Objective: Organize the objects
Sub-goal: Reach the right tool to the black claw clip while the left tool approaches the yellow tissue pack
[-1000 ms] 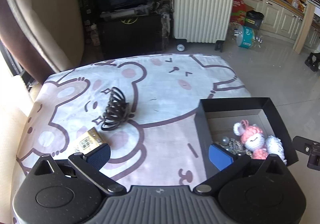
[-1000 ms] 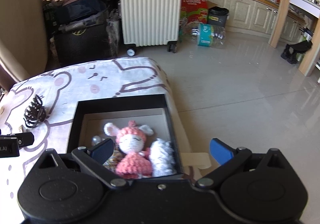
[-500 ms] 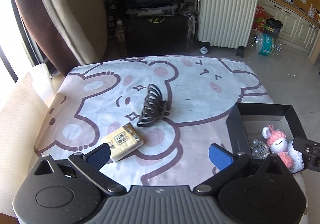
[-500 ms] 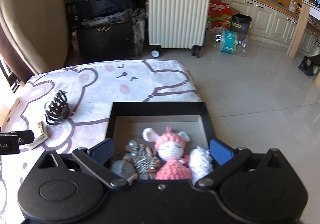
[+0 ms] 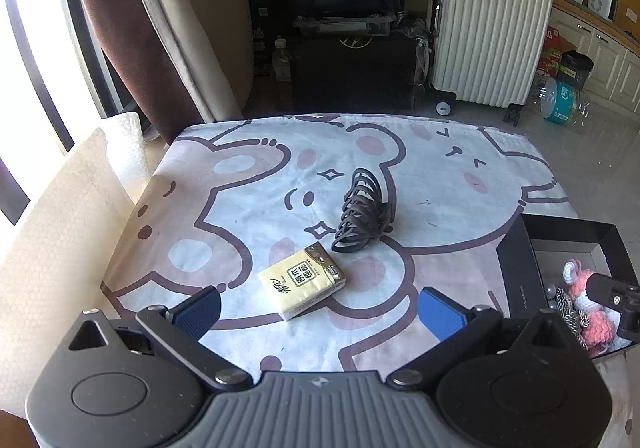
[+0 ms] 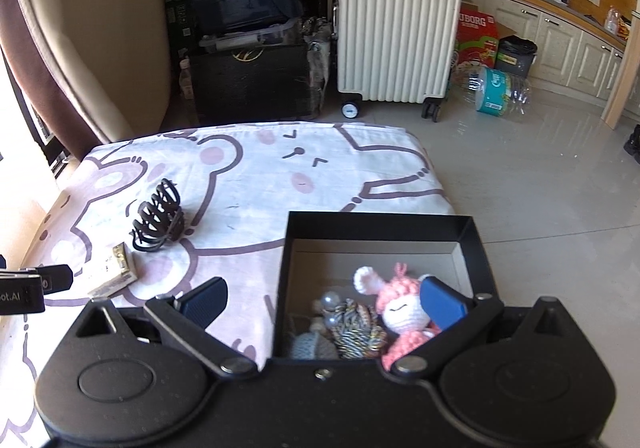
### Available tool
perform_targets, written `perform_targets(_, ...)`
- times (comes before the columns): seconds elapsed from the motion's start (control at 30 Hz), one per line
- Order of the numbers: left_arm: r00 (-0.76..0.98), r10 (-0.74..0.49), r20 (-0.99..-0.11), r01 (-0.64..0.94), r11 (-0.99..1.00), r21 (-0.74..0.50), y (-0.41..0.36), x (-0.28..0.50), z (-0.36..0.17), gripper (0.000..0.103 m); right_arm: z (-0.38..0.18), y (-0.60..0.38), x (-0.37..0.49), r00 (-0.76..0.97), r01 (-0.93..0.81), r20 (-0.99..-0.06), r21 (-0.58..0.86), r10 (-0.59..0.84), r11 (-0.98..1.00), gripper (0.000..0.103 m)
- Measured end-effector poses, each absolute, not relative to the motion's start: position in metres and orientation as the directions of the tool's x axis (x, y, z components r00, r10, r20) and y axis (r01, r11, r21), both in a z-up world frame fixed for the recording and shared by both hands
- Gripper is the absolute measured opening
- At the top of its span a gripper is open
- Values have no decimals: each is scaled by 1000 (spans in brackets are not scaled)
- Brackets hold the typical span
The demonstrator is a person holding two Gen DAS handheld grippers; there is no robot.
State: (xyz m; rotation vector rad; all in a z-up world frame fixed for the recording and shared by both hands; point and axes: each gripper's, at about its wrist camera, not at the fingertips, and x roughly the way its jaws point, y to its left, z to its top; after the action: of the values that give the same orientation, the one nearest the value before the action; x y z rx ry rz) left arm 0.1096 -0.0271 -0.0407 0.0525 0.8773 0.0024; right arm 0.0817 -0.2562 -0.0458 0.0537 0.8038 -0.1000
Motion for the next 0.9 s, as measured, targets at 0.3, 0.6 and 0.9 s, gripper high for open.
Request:
perform_targets(0.3,638,40,-769,-1,999,51,-14,110,-41,103,-48,-244,89,690,98,-722,25,-50,995,103)
perform_targets(0.6,642,53,-765,-12,998,59,-7,118,-37,103,-45,-236,97,697,109,-716,41,-47,993,103)
perform_targets(0.9,622,69,-780,-40,998,56,-7,141,-33,103,-29,-223,121,707,96,-706,42,-38,994,103)
